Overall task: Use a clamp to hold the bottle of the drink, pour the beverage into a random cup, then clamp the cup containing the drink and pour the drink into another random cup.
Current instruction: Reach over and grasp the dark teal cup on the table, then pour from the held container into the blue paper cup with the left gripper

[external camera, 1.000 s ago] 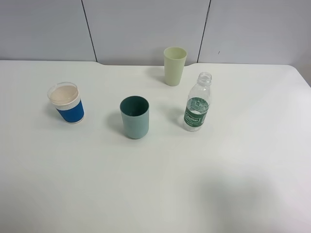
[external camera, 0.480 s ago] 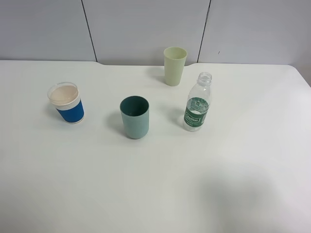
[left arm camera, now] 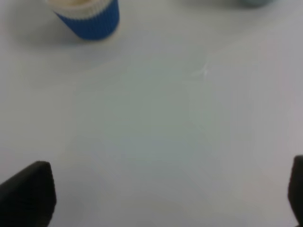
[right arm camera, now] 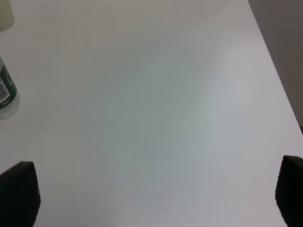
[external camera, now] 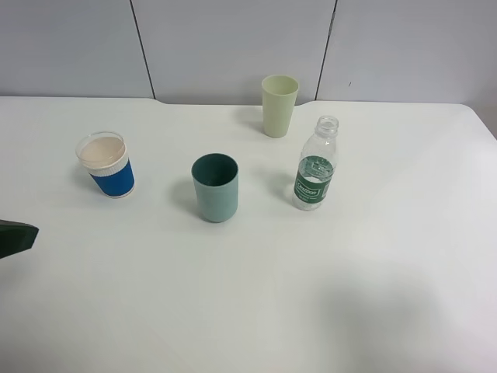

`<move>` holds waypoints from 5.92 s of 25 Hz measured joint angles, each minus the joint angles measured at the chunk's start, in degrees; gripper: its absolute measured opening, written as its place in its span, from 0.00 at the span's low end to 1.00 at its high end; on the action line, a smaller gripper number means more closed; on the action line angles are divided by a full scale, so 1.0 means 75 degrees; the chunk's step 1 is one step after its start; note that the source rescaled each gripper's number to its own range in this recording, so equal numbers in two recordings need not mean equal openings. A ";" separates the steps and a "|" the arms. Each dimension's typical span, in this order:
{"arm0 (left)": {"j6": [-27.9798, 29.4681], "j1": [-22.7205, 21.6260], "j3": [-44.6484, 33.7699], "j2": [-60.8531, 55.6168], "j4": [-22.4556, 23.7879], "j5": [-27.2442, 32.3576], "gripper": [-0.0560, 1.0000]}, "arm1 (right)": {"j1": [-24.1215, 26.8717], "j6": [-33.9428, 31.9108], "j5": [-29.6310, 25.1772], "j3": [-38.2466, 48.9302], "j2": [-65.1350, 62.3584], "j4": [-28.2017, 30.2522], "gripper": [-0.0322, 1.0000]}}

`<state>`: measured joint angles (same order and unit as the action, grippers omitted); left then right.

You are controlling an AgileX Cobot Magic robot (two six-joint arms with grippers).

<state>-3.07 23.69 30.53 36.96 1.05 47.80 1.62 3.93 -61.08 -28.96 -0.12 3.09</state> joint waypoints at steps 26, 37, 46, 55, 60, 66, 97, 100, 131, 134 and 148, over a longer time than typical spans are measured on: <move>0.0147 0.0297 -0.1228 0.4232 -0.0782 -0.5021 1.00 | 0.0000 0.0000 0.0007 0.0000 0.0000 0.0000 1.00; 0.0296 0.1172 -0.1809 0.5595 -0.0641 -0.8366 1.00 | 0.0000 0.0000 0.0007 0.0000 0.0000 0.0000 1.00; 0.0571 0.1172 -0.1809 0.6752 0.0221 -1.0626 1.00 | 0.0000 0.0000 0.0007 0.0000 0.0000 0.0000 1.00; 0.0674 0.1172 -0.1795 0.8150 0.0736 -1.2893 1.00 | 0.0000 0.0000 0.0007 0.0000 0.0000 0.0000 1.00; 0.0690 0.1172 -0.1837 0.8937 0.0911 -1.4466 1.00 | 0.0000 0.0000 0.0007 0.0000 0.0000 0.0000 1.00; 0.0690 0.1172 -0.1828 0.9455 0.1015 -1.5320 1.00 | 0.0000 0.0000 0.0007 0.0000 0.0000 0.0000 1.00; 0.1710 0.1172 -0.0078 1.1379 0.1521 -1.5522 0.05 | 0.0000 0.0000 0.0007 0.0000 0.0000 0.0000 1.00; 0.1787 0.1172 -0.0078 1.1379 0.1521 -1.5522 0.06 | 0.0000 0.0000 0.0007 0.0000 0.0000 0.0000 1.00; 0.0291 0.1196 -0.2775 0.9147 -0.0184 -1.5404 0.06 | 0.0000 0.0000 0.0007 0.0000 0.0000 0.0000 1.00; 0.0285 0.1196 -0.3008 0.8841 -0.0524 -1.5404 0.06 | 0.0000 0.0000 0.0007 0.0000 0.0000 0.0000 1.00; 0.0311 0.1196 -0.2921 0.7016 -0.0862 -1.3826 0.06 | 0.0000 0.0000 0.0007 0.0000 0.0000 0.0000 1.00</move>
<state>-0.74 32.65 8.62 89.58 -5.42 -55.89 1.62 3.93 -61.03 -28.96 -0.12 3.09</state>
